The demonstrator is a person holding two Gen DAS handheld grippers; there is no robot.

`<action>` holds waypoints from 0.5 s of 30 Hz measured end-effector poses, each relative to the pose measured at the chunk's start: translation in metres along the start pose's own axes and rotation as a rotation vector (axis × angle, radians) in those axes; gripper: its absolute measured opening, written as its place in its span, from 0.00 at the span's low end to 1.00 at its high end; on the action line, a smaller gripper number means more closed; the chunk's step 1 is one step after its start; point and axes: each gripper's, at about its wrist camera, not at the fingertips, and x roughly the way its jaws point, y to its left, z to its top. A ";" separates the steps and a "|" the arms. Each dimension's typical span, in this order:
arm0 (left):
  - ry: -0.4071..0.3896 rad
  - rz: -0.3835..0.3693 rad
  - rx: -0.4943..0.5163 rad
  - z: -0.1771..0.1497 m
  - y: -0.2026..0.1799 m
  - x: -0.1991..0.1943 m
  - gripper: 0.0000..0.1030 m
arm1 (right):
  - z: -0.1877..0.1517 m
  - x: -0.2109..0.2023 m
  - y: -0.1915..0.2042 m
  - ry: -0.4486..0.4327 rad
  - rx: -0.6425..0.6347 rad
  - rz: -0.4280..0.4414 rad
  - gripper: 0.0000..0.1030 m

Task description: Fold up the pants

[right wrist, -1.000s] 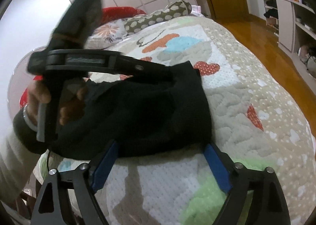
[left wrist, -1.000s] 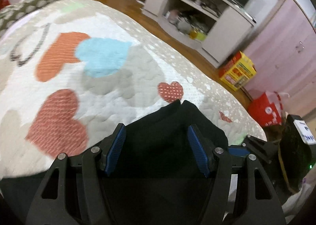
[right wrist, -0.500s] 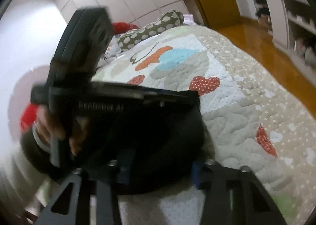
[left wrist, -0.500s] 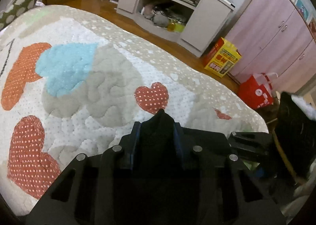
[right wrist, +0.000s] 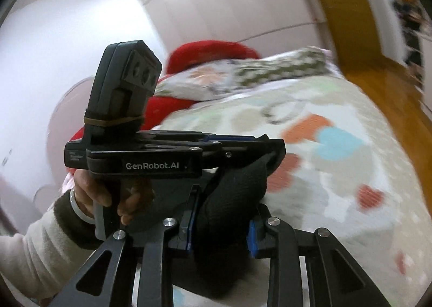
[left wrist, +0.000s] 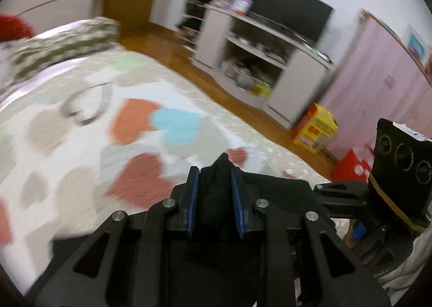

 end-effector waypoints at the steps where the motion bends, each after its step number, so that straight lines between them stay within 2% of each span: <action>1: -0.012 0.028 -0.034 -0.009 0.012 -0.014 0.23 | 0.000 0.015 0.012 0.015 -0.016 0.027 0.27; 2: -0.024 0.062 -0.072 -0.019 0.021 -0.024 0.24 | -0.003 0.031 0.022 0.032 -0.024 0.059 0.27; 4: -0.042 0.177 -0.185 -0.046 0.052 -0.047 0.24 | -0.015 0.062 0.036 0.073 -0.012 0.110 0.30; 5: -0.037 0.209 -0.238 -0.057 0.065 -0.054 0.24 | -0.027 0.086 0.045 0.131 0.002 0.139 0.37; 6: -0.030 0.227 -0.285 -0.066 0.075 -0.059 0.24 | -0.037 0.103 0.051 0.197 0.023 0.159 0.40; 8: -0.007 0.260 -0.382 -0.091 0.093 -0.069 0.24 | -0.057 0.128 0.060 0.350 0.072 0.225 0.41; 9: 0.001 0.273 -0.394 -0.099 0.094 -0.072 0.24 | -0.061 0.129 0.063 0.379 0.060 0.230 0.41; 12: -0.003 0.317 -0.378 -0.121 0.086 -0.084 0.25 | -0.056 0.099 0.061 0.323 -0.016 0.200 0.43; 14: -0.013 0.322 -0.382 -0.128 0.077 -0.086 0.42 | -0.045 0.080 0.049 0.271 -0.031 0.153 0.52; 15: -0.024 0.321 -0.387 -0.131 0.072 -0.087 0.52 | -0.040 0.072 0.039 0.239 -0.039 0.096 0.54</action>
